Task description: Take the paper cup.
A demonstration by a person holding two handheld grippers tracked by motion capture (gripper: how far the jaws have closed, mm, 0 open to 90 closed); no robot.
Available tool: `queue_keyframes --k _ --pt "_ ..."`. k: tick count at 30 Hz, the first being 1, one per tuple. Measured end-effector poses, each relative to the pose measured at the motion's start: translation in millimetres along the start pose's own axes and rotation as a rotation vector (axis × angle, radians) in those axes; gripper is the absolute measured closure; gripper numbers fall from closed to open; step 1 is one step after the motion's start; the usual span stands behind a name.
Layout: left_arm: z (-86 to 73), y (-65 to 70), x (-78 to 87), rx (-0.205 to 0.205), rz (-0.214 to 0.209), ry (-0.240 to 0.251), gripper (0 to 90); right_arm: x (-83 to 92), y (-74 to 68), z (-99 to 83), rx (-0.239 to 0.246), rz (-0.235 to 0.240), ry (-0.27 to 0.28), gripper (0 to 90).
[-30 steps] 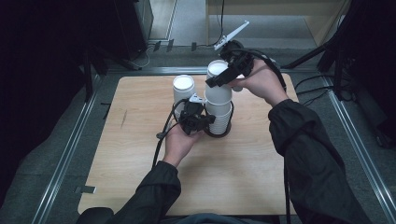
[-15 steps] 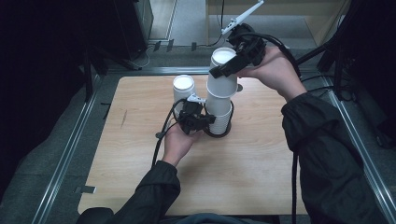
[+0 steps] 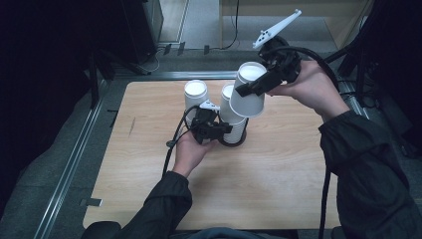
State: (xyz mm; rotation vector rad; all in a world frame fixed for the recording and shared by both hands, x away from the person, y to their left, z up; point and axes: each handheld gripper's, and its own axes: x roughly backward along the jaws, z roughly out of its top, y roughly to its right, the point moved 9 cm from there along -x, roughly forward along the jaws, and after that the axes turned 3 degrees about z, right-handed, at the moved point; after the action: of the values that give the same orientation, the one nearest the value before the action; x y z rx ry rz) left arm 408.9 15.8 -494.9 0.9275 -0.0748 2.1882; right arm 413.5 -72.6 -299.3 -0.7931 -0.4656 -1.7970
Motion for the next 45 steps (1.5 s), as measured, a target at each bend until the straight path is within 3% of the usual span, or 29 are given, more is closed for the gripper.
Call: queue_keyframes --k 6,10,18,19,21,25,31,37,45 --pt "2.0 6.0 3.3 -0.007 -0.041 0.018 68.8 2.0 -7.5 -24.0 0.004 0.018 0.011 23.0" --pt "-2.1 9.9 4.8 -0.051 -0.054 -0.006 64.2 -0.8 -11.9 -42.1 0.0 0.026 0.007 22.9" --pt "-4.7 16.8 12.2 -0.087 -0.113 -0.008 55.2 -11.4 -17.9 -74.0 -0.012 0.044 0.017 22.9" --pt "-7.0 18.1 14.0 -0.119 -0.114 -0.015 53.8 -13.5 -18.9 -78.6 -0.014 0.047 0.016 22.9" --pt "-7.9 18.3 15.4 -0.134 -0.113 -0.014 52.7 -15.3 -19.9 -83.1 -0.014 0.049 0.015 22.9" --pt "-13.1 18.5 20.1 -0.134 -0.131 -0.035 51.3 -26.7 -23.8 -103.0 -0.026 0.07 0.003 22.9" --pt "-26.0 17.0 28.4 -0.165 -0.167 -0.019 46.9 -41.8 -27.5 -119.0 -0.025 0.091 0.017 22.9" --pt "-31.5 16.7 34.1 -0.162 -0.199 0.001 42.8 -63.7 -32.5 -135.5 -0.031 0.116 0.008 22.8" --pt "-43.6 13.0 36.4 -0.201 -0.204 0.023 39.9 -92.1 -38.9 -157.1 -0.042 0.144 0.013 22.8"
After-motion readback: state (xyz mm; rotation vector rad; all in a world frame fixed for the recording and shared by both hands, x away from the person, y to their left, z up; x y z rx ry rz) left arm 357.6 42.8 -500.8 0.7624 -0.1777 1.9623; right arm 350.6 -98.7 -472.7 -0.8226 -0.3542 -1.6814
